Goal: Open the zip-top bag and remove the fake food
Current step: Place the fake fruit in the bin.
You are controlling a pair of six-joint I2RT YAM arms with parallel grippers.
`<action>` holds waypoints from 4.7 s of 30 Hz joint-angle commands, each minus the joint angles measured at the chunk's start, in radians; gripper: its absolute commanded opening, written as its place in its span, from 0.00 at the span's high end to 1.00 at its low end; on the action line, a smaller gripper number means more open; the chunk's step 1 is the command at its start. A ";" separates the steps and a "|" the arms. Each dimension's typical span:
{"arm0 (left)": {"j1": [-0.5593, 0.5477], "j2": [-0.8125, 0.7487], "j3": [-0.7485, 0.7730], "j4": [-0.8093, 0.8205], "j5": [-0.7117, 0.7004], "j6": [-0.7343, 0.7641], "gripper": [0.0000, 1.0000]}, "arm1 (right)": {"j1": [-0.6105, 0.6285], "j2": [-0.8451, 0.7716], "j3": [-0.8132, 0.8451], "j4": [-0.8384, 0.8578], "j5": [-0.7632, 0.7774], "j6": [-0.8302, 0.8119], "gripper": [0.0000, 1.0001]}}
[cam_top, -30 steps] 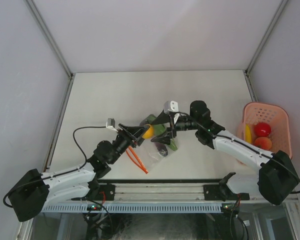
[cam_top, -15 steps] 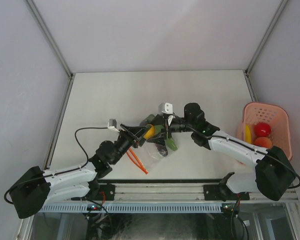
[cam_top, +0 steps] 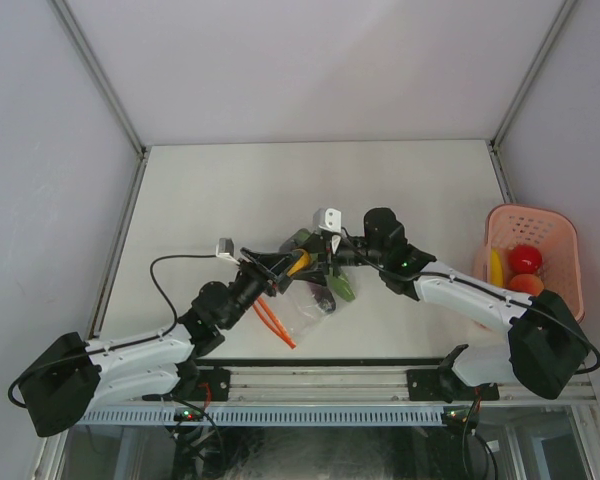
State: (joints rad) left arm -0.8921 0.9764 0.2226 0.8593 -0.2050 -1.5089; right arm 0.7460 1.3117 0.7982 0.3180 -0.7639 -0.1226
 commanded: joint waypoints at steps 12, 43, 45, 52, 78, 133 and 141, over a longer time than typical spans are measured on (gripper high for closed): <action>-0.004 -0.013 0.043 0.064 0.009 -0.004 0.03 | -0.026 -0.014 0.032 -0.041 -0.079 -0.010 0.90; -0.004 -0.251 0.031 -0.296 -0.084 0.368 0.00 | -0.330 -0.153 0.064 -0.099 -0.210 0.053 0.94; -0.003 -0.265 0.051 -0.349 -0.078 0.420 0.00 | -0.346 -0.159 0.063 -0.105 -0.211 0.043 0.94; -0.003 -0.312 0.076 -0.486 -0.076 0.549 0.00 | -0.409 -0.181 0.085 -0.173 -0.213 -0.008 0.94; -0.002 -0.484 0.030 -0.758 -0.165 0.806 0.00 | -0.909 -0.328 0.158 -0.578 -0.157 -0.301 0.91; -0.001 -0.588 -0.062 -0.816 -0.206 0.807 0.00 | -1.266 -0.161 0.145 -0.661 0.657 -0.510 0.70; -0.001 -0.634 -0.081 -0.852 -0.207 0.791 0.00 | -1.272 -0.118 0.142 -0.657 0.697 -0.516 0.31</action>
State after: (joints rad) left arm -0.8940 0.3637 0.1558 0.0082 -0.3977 -0.7155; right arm -0.5201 1.1934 0.9237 -0.3859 -0.1032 -0.6304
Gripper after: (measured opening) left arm 0.997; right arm 0.631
